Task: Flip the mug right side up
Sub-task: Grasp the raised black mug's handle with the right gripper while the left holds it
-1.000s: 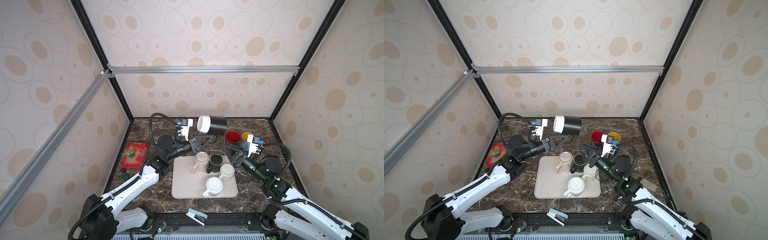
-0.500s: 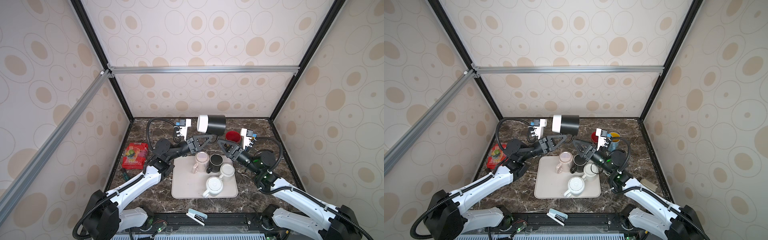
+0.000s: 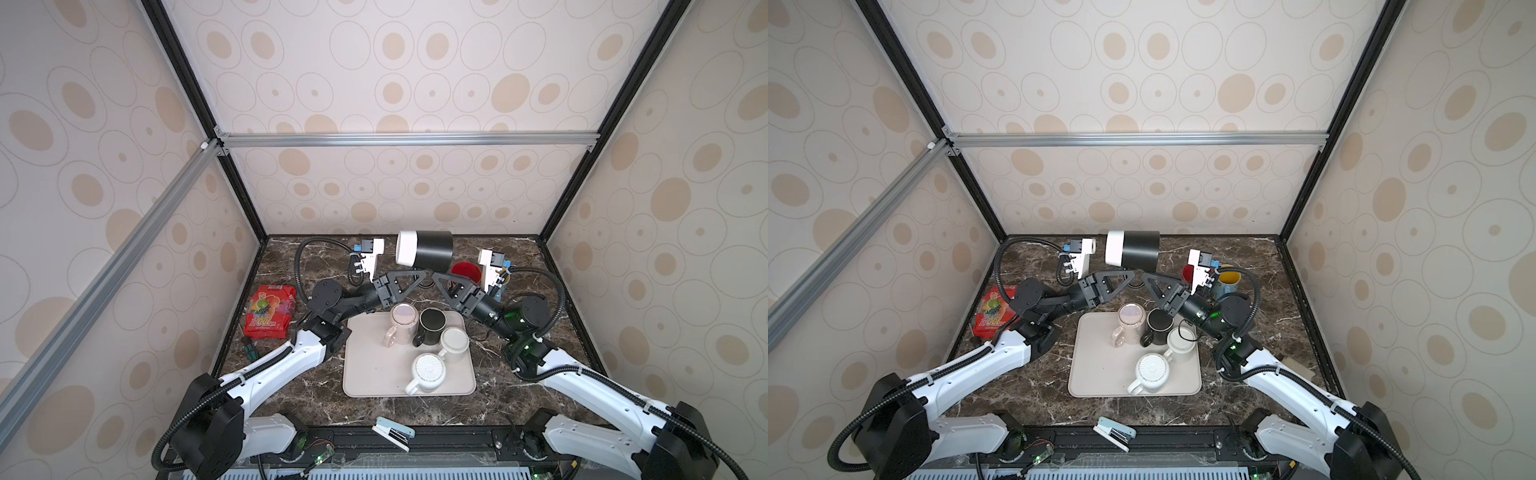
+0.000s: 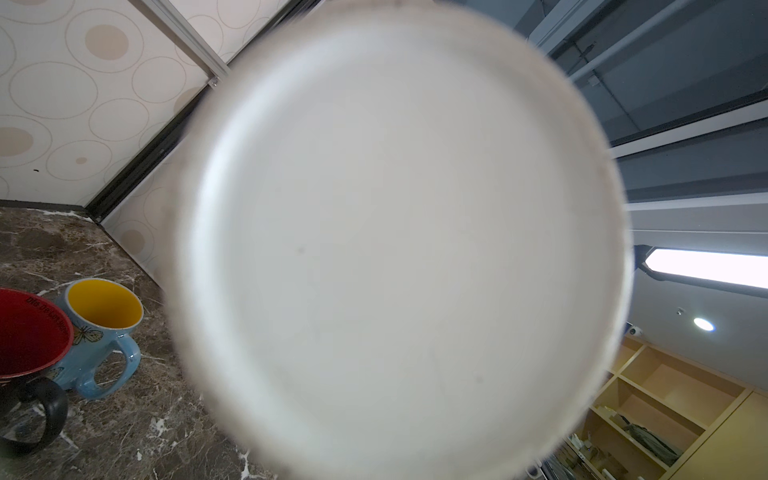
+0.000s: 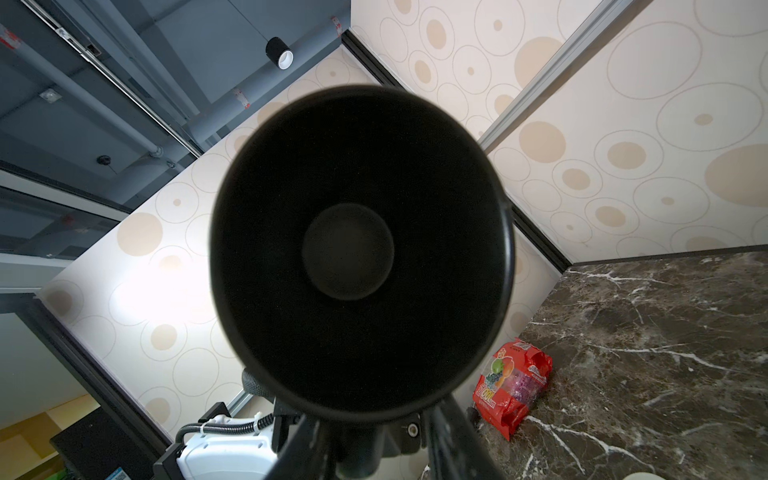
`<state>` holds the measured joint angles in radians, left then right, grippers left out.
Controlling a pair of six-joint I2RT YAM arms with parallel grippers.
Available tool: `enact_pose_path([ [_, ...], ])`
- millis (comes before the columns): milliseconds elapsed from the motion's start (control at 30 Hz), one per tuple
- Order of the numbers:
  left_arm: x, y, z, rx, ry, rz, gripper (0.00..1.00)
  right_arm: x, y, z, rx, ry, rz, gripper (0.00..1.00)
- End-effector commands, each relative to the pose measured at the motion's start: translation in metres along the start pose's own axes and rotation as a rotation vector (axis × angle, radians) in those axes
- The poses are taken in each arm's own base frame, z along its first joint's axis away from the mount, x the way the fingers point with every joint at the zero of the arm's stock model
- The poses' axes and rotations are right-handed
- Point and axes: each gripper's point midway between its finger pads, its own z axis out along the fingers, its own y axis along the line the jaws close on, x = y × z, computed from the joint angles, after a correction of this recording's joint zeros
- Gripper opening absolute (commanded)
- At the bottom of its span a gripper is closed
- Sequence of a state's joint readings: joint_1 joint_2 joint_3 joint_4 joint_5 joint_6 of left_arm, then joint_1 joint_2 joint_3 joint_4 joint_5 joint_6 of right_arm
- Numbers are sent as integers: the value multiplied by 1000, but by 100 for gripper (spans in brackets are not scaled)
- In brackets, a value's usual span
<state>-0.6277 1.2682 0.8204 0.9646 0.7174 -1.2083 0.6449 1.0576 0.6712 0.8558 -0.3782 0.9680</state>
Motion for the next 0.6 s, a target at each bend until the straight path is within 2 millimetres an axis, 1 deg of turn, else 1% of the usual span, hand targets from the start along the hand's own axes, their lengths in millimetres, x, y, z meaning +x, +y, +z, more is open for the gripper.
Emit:
enact_pose_path([
  [0,-9,-39,1,138,-29,72,0,-19,22,5,-69,-53,-19,34],
  [300,4,-32,5,150,-6,40,0,-24,14,13,-49,-74,-4,29],
  [333,5,-31,5,147,-4,38,0,-25,12,13,-43,-81,-3,26],
  [467,11,-23,3,135,6,24,0,-27,13,14,-41,-79,-17,21],
  [567,15,-17,2,125,12,12,0,-26,13,15,-39,-71,-17,8],
])
